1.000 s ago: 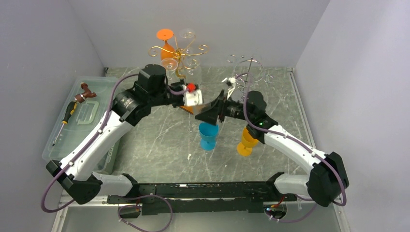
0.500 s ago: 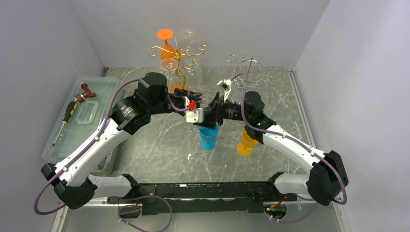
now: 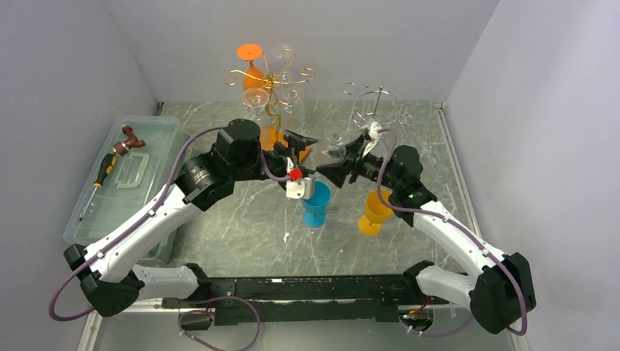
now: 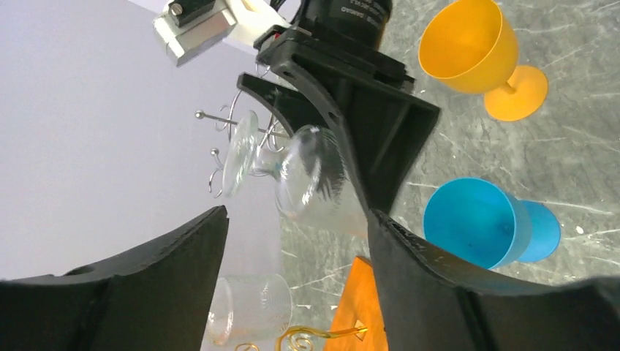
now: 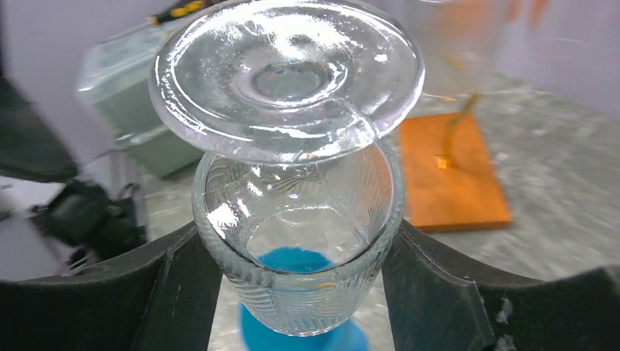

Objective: Place the wine glass upside down on the wine glass rack
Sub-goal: Turn the wine glass upside down at the wine rack.

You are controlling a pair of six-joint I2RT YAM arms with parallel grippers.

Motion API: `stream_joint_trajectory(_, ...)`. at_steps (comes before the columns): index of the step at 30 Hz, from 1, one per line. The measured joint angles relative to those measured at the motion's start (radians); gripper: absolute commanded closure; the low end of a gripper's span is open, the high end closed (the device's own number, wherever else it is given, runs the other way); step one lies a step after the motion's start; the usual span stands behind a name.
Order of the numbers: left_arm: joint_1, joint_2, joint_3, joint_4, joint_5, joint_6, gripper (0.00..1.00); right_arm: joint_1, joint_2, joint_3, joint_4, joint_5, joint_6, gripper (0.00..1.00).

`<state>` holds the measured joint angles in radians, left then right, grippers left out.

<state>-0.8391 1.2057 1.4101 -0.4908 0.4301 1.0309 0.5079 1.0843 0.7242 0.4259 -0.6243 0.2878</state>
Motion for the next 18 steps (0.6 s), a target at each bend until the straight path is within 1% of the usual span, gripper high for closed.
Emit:
stream_joint_trajectory(6, -0.002, -0.003, 0.0, 0.001, -0.038, -0.036, 0.18, -0.155, 0.001, -0.013, -0.027, 0.018, -0.081, 0.85)
stream_joint_trajectory(11, -0.002, -0.033, -0.005, -0.011, -0.094, -0.09, 0.11, -0.183, 0.027, -0.048, -0.021, 0.027, -0.132, 0.85)
stream_joint_trajectory(15, -0.002, -0.075, -0.028, -0.031, -0.128, -0.119, 0.1, -0.202, 0.069, -0.07, -0.021, 0.032, -0.154, 0.81)
stream_joint_trajectory(18, -0.002, -0.095, -0.047, -0.044, -0.155, -0.133, 0.1, -0.234, 0.087, -0.086, -0.013, 0.032, -0.161, 0.81)
